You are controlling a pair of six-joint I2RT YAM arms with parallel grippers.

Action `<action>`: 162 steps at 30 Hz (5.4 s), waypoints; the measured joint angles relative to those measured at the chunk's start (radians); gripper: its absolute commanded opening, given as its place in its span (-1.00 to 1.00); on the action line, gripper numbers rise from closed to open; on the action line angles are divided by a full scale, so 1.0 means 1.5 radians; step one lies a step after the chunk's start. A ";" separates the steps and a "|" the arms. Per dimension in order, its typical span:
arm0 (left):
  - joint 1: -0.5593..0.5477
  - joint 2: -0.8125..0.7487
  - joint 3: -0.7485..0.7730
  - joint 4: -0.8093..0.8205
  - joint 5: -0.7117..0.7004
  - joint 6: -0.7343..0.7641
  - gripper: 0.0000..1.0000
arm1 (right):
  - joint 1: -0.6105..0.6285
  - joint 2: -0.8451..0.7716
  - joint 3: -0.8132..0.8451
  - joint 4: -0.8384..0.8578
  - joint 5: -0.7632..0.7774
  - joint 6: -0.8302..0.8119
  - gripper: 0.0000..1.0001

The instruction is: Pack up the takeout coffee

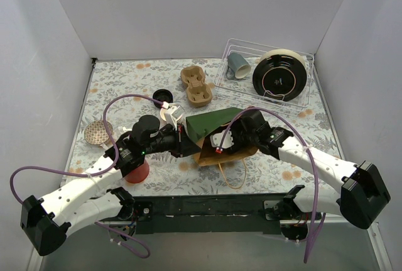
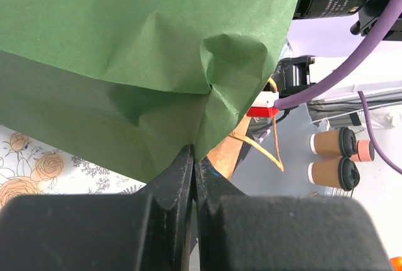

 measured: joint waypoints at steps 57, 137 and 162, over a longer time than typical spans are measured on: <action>0.021 -0.005 0.004 -0.011 -0.011 -0.033 -1.00 | -0.009 0.112 0.110 -0.027 0.005 0.061 0.39; 0.017 0.376 0.481 -0.325 -0.016 -0.129 -1.00 | -0.020 -0.166 0.292 -0.182 -0.061 0.535 0.97; 0.017 0.378 0.563 -0.364 -0.221 -0.145 0.49 | -0.020 -0.142 0.398 -0.196 0.153 0.788 0.97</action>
